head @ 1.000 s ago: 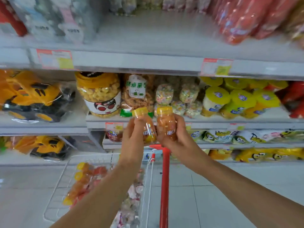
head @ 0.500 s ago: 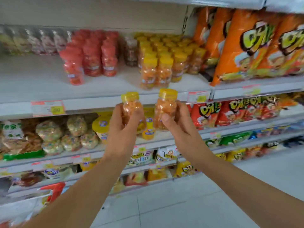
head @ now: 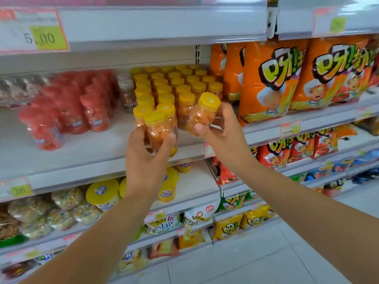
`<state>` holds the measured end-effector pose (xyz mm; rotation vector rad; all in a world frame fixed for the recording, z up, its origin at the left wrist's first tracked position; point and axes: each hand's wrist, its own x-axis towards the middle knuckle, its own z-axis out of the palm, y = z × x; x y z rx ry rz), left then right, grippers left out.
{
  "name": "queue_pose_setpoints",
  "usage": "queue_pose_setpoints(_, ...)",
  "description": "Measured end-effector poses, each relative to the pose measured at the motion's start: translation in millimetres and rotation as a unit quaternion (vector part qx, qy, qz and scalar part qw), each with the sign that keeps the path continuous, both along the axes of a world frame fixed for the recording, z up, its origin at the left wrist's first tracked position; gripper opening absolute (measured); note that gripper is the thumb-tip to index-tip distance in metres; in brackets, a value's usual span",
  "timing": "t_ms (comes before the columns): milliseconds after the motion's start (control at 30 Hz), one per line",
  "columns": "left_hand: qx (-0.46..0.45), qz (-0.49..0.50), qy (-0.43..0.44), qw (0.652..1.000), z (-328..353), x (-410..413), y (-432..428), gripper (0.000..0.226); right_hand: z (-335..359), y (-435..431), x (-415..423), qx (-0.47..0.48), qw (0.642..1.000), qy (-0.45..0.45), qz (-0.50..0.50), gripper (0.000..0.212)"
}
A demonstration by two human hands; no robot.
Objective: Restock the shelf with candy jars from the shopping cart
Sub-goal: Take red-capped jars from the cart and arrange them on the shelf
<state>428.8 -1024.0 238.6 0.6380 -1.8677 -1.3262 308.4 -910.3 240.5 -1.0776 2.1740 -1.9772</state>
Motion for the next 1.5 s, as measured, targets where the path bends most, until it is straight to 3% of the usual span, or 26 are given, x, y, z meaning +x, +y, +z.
queue_pose_setpoints(333,-0.002,-0.008,-0.027,1.0,-6,-5,-8,0.015,-7,-27,-29,0.063,0.996,0.07,-0.001,0.051)
queue_pose_setpoints(667,0.003,0.027,-0.019,0.999,1,-13,9,0.02,-9,-29,-44,0.088,0.992,0.084,0.033,0.048)
queue_pose_setpoints(833,-0.005,0.036,-0.022,0.999,0,-15,19,0.03,-9,-24,-48,0.117,0.99,0.081,0.025,0.057)
queue_pose_setpoints(900,-0.005,0.036,-0.024,0.999,1,-16,22,0.03,-8,-12,-49,0.091,0.991,0.095,0.013,0.049)
queue_pose_setpoints(1000,-0.011,0.025,-0.027,0.999,4,-21,30,0.035,-2,13,-45,0.028,0.996,0.06,0.055,0.029)
queue_pose_setpoints(1100,-0.025,-0.012,-0.031,0.999,5,-27,44,0.041,9,34,-40,0.039,0.986,0.019,0.16,0.034)
queue_pose_setpoints(1200,-0.054,-0.055,-0.058,0.995,3,-34,58,0.043,12,44,-40,0.088,0.97,0.04,0.223,0.039)
queue_pose_setpoints(1333,-0.121,-0.078,-0.067,0.987,10,-39,62,0.047,14,49,-46,0.06,0.978,0.047,0.194,0.032)
queue_pose_setpoints(1500,-0.335,0.06,-0.056,0.939,31,-46,35,0.033,27,35,-67,0.026,0.993,0.084,0.077,0.039)
